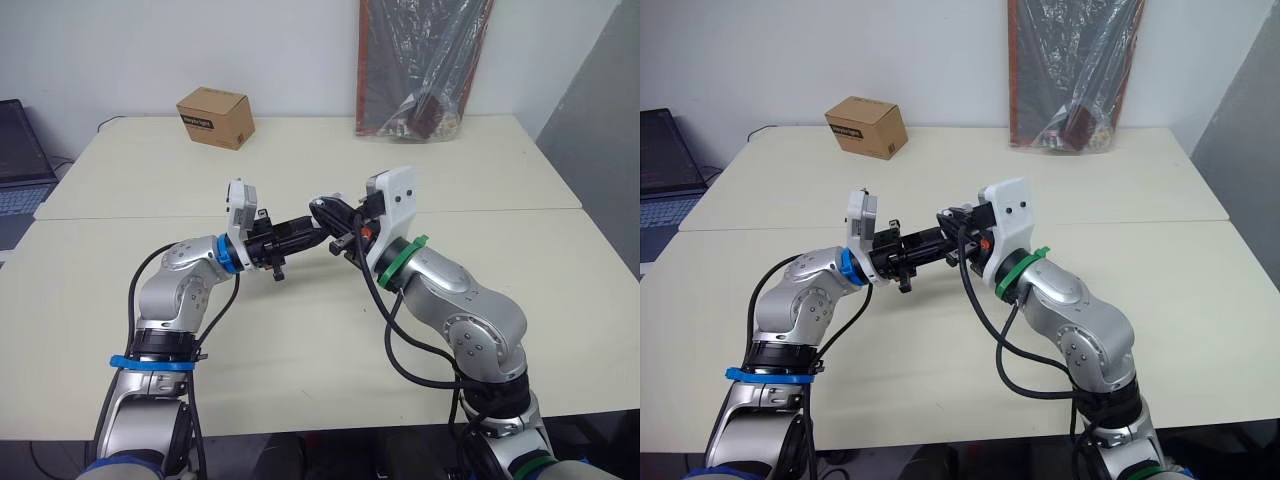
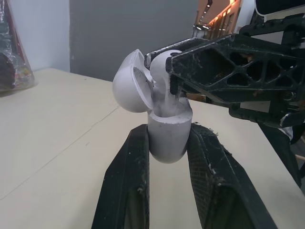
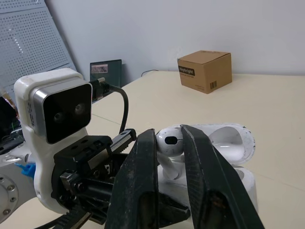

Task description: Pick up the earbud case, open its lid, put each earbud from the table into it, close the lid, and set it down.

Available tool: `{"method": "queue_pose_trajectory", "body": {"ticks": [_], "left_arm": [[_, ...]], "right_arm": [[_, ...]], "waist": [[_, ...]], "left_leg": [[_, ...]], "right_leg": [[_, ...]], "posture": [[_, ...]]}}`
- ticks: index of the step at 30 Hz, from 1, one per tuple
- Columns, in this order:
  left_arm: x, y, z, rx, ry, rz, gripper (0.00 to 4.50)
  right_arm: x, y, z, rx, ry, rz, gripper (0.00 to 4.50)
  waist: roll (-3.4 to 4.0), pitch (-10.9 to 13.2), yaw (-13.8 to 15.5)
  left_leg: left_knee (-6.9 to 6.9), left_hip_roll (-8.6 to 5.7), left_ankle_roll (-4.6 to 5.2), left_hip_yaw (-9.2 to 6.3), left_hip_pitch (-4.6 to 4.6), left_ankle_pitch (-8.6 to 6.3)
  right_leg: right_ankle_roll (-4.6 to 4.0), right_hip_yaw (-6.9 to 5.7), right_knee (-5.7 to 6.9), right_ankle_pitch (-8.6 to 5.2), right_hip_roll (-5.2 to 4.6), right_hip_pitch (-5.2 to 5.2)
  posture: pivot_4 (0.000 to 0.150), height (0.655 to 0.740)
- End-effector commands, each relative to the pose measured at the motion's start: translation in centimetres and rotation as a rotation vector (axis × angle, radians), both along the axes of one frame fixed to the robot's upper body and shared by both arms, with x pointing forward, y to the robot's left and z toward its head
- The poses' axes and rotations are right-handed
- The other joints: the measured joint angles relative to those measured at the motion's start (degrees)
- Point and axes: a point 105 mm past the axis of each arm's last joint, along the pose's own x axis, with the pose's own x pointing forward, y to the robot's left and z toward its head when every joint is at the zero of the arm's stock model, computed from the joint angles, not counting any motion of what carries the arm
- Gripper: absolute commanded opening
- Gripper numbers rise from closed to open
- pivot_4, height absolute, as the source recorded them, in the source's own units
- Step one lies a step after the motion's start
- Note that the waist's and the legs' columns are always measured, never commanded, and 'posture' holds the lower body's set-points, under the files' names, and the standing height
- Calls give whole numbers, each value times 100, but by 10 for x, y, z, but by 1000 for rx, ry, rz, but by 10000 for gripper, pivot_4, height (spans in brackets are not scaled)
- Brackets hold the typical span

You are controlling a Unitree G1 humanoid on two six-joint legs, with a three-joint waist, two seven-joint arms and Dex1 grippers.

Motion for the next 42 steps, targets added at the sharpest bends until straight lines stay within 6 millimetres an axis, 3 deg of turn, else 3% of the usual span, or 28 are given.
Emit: {"method": "queue_pose_trajectory", "body": {"ticks": [1, 16, 35, 42], "left_arm": [[-4, -1, 31, -59, -135, 4, 8186], [1, -3, 50, -137, -188, 80, 8186], [-12, -7, 50, -165, -195, 20, 8186], [-12, -5, 46, -153, -178, 18, 8186]], "right_arm": [[-2, 3, -1, -19, 18, -7, 3697], [0, -2, -9, -74, 79, -96, 3697], [-1, -4, -11, -83, 89, -95, 3697], [1, -9, -5, -87, 35, -132, 26147]], "waist": [[0, 0, 0], [0, 0, -1], [0, 0, -6], [0, 0, -9]], "left_leg": [[0, 0, 0, 0, 1, 0], [0, 0, 0, -2, -1, 0], [0, -1, 0, -2, -1, 0], [0, -1, 0, -2, 0, 0]], "right_leg": [[0, 0, 0, 0, 0, 0], [0, -1, 0, 0, 0, 0], [1, -1, -1, 0, -1, 0], [1, -1, 0, -1, 0, 0]], "posture": [[1500, 7400], [1500, 7400], [1500, 7400], [1500, 7400]]}}
